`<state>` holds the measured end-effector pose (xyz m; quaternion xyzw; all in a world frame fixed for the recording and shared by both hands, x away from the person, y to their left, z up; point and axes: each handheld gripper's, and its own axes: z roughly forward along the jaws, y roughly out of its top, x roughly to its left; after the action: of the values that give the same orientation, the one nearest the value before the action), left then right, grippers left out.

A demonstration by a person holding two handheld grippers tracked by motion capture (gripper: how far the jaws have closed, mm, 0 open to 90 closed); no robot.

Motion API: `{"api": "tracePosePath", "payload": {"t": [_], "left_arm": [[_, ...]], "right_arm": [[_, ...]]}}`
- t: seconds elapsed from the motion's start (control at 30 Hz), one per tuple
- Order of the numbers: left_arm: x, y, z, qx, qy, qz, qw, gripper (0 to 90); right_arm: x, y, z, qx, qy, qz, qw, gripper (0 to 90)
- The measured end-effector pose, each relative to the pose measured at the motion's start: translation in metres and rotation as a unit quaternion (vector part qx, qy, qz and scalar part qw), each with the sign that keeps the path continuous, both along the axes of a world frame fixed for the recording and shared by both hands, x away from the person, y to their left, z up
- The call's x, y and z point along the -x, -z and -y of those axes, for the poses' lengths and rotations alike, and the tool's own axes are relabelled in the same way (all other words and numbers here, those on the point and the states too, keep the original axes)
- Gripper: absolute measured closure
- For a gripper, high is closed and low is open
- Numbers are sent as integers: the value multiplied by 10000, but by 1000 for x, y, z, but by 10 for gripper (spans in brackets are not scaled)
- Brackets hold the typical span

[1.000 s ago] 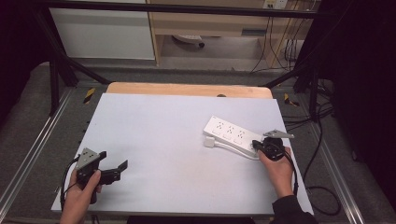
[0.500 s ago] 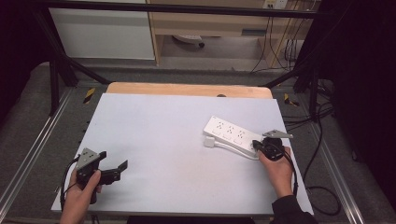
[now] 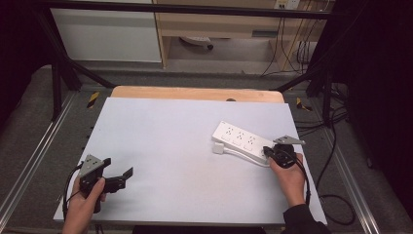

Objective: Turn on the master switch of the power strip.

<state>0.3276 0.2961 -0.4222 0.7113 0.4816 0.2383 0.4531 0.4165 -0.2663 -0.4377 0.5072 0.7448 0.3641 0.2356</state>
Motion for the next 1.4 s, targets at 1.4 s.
{"api": "tracePosePath", "payload": {"t": [1.4], "left_arm": [[0, 0, 0, -3, 20, 7, 10000, 71]], "right_arm": [[2, -3, 1, -187, 4, 174, 9997, 900]]}}
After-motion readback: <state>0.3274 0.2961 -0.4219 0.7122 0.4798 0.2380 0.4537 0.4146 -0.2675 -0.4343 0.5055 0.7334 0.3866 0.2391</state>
